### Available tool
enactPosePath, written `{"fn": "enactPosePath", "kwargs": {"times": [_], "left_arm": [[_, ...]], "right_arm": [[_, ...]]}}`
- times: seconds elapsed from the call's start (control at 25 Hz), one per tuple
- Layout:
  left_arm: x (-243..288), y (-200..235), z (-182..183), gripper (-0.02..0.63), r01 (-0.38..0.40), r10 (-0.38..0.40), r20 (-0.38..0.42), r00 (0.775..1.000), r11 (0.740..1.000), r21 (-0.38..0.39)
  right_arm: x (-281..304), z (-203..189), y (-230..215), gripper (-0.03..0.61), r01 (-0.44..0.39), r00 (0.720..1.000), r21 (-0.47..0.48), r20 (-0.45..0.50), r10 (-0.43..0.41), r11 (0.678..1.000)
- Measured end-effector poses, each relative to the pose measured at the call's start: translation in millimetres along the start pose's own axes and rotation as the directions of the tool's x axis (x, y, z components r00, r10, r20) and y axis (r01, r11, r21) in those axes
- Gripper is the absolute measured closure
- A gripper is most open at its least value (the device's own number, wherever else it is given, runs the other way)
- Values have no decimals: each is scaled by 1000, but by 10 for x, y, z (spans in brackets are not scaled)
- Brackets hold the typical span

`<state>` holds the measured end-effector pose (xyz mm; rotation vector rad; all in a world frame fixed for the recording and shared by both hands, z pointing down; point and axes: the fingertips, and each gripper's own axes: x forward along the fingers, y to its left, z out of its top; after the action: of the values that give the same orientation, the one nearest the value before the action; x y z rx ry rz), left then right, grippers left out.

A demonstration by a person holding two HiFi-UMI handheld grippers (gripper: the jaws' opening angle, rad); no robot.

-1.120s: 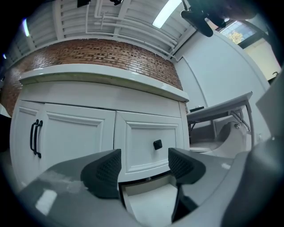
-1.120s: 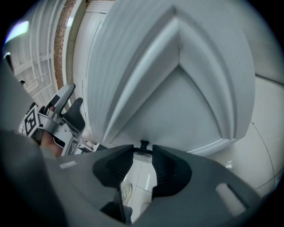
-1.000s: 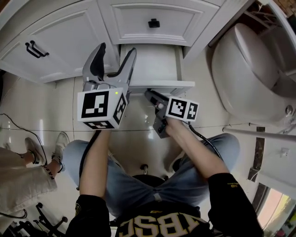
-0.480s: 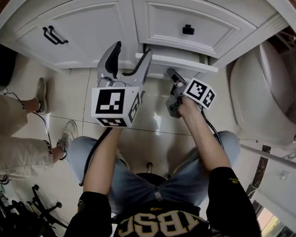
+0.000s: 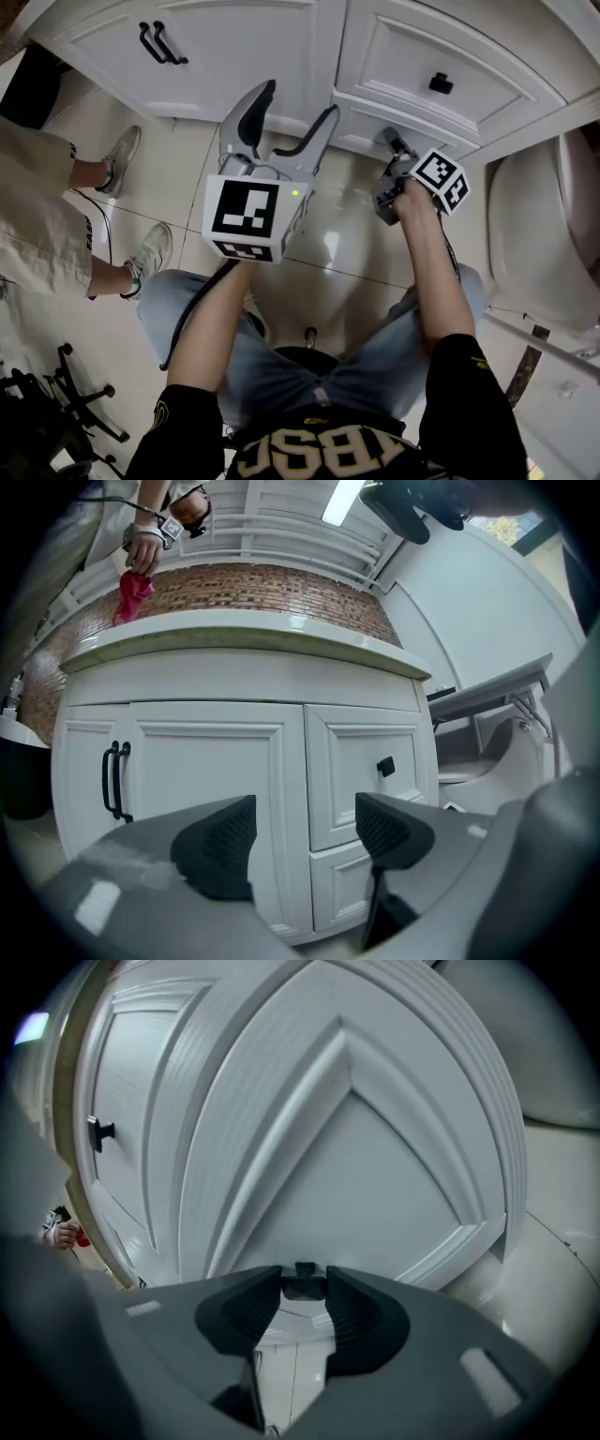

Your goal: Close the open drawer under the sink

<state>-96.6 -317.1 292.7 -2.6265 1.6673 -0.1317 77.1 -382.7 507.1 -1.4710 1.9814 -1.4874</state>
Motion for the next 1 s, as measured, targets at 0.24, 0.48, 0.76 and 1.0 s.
{"fn": "enactPosePath", "kwargs": {"times": [0.24, 0.48, 0.76, 1.0], "left_arm": [[-117, -94, 30, 279, 25, -25, 2, 1000, 1000, 10], [-255, -340, 213, 279, 78, -78, 43, 996, 997, 8], [-508, -680, 287, 279, 134, -135, 64, 989, 991, 16], [-843, -886, 299, 304, 152, -156, 70, 985, 987, 53]], "right_arm": [[-127, -42, 110, 335, -39, 988, 64, 152, 29, 997], [-596, -69, 480, 334, -112, 986, 25, 131, 107, 993], [-1431, -106, 1090, 336, -142, 978, -231, 119, 173, 963], [-2149, -42, 1446, 337, 20, 957, -608, 241, 161, 793]]}}
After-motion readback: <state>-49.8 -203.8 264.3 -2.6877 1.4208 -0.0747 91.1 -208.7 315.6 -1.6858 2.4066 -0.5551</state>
